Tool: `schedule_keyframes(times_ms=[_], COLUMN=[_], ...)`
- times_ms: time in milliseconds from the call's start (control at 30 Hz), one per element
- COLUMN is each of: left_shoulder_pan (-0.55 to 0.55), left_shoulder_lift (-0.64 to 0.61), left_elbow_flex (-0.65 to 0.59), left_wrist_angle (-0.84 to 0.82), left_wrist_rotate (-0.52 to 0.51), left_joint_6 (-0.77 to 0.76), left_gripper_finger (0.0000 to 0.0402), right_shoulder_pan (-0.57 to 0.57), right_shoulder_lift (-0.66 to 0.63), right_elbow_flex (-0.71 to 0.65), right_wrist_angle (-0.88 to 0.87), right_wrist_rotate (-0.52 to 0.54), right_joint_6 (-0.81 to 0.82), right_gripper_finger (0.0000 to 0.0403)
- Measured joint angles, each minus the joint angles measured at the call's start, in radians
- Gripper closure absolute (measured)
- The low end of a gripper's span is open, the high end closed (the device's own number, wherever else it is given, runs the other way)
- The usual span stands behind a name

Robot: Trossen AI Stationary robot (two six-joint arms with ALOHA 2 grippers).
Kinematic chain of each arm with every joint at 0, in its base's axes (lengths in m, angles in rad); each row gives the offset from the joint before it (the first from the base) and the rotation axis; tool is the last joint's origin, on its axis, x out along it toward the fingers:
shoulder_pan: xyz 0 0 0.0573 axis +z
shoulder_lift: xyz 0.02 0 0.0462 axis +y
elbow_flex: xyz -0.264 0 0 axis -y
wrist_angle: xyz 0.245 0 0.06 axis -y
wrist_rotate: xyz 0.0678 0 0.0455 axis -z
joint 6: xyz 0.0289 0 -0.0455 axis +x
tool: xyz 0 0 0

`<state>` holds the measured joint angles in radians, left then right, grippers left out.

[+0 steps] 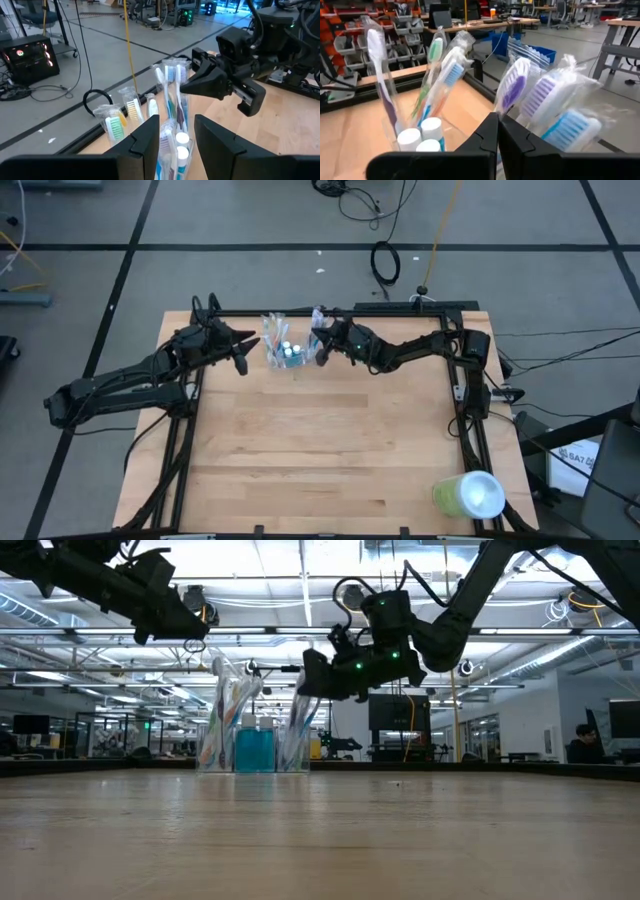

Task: Pick & Place toothbrushing station
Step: Put the purple toothbrush into the transparent organizer

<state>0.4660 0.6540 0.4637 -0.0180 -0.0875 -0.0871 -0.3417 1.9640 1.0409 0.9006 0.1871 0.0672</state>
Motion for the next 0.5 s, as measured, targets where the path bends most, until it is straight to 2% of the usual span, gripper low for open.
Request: schedule_keyframes(times_ms=[233, 500], left_shoulder_pan=[0.000, 0.000], left_shoulder_lift=[0.000, 0.000], left_elbow_flex=[0.000, 0.000], left_wrist_angle=[-0.009, -0.010], left_wrist_rotate=[0.000, 0.000], left_joint_6=[0.000, 0.001], left_gripper_finger=[0.0275, 0.0275], right_shoulder_pan=[0.004, 0.016], right_shoulder_lift=[0.000, -0.015], right_elbow_flex=[0.000, -0.001], right_wrist_angle=[0.009, -0.003], right_wrist_rotate=[-0.005, -0.008], right_joint_6=[-0.067, -0.088], right_gripper_finger=[0.0396, 0.0333])
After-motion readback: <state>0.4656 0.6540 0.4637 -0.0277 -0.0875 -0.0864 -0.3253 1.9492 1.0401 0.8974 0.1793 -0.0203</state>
